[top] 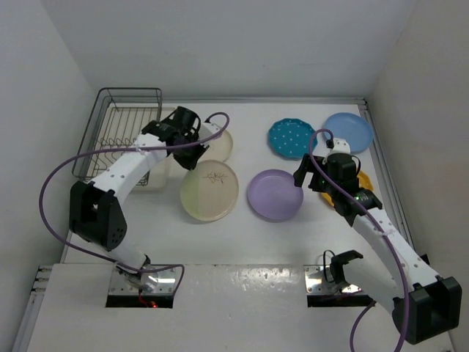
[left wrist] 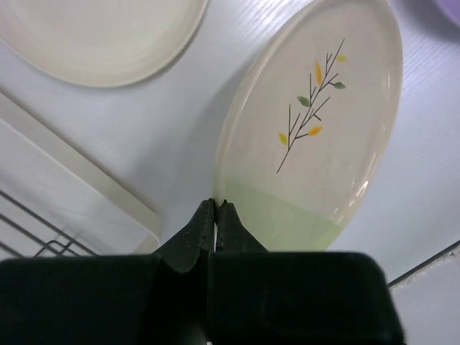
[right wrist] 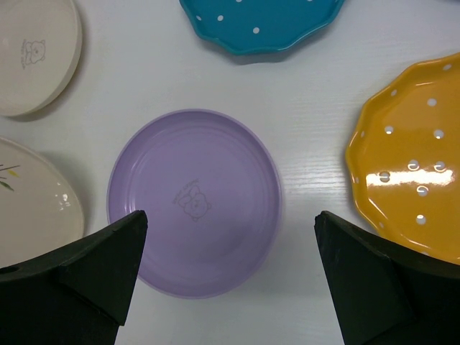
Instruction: Load the plates into the dish rack
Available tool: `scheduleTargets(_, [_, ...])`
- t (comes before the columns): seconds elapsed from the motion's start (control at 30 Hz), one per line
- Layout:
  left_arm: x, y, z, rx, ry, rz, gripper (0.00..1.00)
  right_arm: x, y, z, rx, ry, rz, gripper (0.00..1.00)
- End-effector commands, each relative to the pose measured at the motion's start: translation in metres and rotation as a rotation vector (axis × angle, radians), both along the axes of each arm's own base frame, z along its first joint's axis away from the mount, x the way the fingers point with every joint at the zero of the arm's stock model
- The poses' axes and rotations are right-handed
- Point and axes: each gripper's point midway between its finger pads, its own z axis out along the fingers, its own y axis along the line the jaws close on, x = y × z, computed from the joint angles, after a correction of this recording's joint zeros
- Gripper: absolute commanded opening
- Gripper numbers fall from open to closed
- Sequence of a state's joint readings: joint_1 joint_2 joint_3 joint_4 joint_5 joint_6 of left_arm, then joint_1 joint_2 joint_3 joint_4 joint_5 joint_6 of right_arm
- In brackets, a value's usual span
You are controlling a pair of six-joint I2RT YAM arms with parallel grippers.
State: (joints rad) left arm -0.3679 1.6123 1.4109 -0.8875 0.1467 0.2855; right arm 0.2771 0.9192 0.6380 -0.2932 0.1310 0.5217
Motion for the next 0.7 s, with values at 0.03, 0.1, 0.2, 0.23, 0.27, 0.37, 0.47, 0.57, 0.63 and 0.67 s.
scheduleTargets(0.03, [0.004,-0.003,0.034,0.034,-0.108,0.016,0.00,0.004,-0.002,0.006,-0.007,-0.032,-0.005,1.00])
scheduleTargets(0.1, [0.004,-0.011,0.046,0.040,-0.149,-0.002,0.00,0.004,-0.002,0.008,-0.007,-0.036,-0.008,1.00])
scheduleTargets(0.2, [0.008,-0.012,0.055,0.095,-0.198,0.008,0.00,0.005,-0.003,0.010,-0.005,-0.042,-0.011,1.00])
scheduleTargets(0.23, [0.006,-0.016,0.055,0.112,-0.209,-0.004,0.00,0.005,-0.002,0.009,-0.006,-0.041,-0.009,1.00])
scheduleTargets(0.27, [0.008,-0.017,0.062,0.126,-0.233,0.002,0.00,0.005,-0.003,0.009,-0.007,-0.041,-0.008,1.00])
scheduleTargets(0.37, [0.012,-0.018,0.076,0.177,-0.296,0.017,0.00,0.005,-0.003,0.009,-0.009,-0.043,-0.011,1.00])
scheduleTargets(0.47, [0.013,-0.024,0.087,0.196,-0.340,0.017,0.00,0.004,-0.003,0.009,-0.007,-0.043,-0.012,1.00])
scheduleTargets(0.57, [0.011,-0.027,0.098,0.222,-0.383,0.011,0.00,0.004,-0.003,0.008,-0.006,-0.040,-0.010,1.00])
scheduleTargets(0.63, [0.013,-0.025,0.104,0.244,-0.409,0.027,0.00,0.005,-0.002,0.009,-0.004,-0.044,-0.010,1.00])
scheduleTargets(0.67, [0.013,-0.027,0.108,0.252,-0.424,0.019,0.00,0.004,-0.003,0.008,-0.004,-0.041,-0.011,1.00])
